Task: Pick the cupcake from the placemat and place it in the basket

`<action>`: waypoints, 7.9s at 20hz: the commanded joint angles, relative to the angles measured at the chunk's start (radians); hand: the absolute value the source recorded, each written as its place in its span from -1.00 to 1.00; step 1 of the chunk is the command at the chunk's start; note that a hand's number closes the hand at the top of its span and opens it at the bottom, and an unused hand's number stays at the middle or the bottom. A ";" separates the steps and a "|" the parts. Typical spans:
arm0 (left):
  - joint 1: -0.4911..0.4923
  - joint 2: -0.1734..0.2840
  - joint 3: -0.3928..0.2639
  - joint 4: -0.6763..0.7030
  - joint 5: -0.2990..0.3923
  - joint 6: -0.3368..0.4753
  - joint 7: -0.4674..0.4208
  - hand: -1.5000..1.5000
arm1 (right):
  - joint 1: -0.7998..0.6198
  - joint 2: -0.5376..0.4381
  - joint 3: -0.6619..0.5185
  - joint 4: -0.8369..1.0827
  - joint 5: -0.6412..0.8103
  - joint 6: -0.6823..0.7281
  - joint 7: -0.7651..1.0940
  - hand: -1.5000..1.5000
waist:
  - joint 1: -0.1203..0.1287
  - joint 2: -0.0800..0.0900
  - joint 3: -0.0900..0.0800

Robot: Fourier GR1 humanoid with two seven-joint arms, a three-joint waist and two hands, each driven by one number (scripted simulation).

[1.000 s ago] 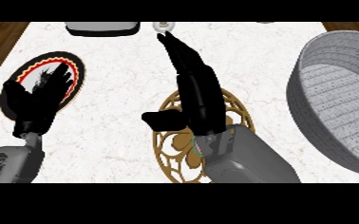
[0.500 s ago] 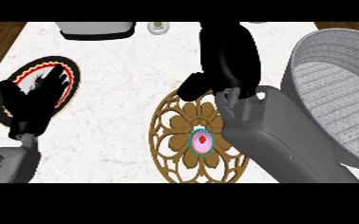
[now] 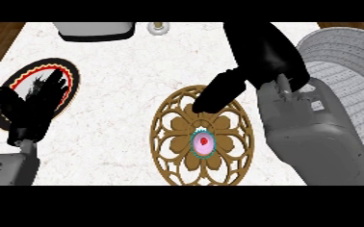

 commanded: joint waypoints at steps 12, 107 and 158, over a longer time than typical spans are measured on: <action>0.010 0.008 0.010 -0.027 -0.016 -0.018 -0.016 0.00 | 0.310 -0.053 0.053 -0.515 -0.026 0.030 0.297 -1.00 | 0.014 0.014 0.000; -0.030 -0.118 0.181 -0.055 -0.150 -0.151 0.068 0.00 | 1.459 -0.232 0.831 -0.616 0.769 -0.798 -0.784 1.00 | 0.014 0.012 0.002; -0.043 -0.146 0.143 -0.068 -0.170 -0.150 0.077 0.00 | 0.934 -0.206 -0.429 -0.483 0.344 -0.585 -0.518 1.00 | 0.062 0.036 0.008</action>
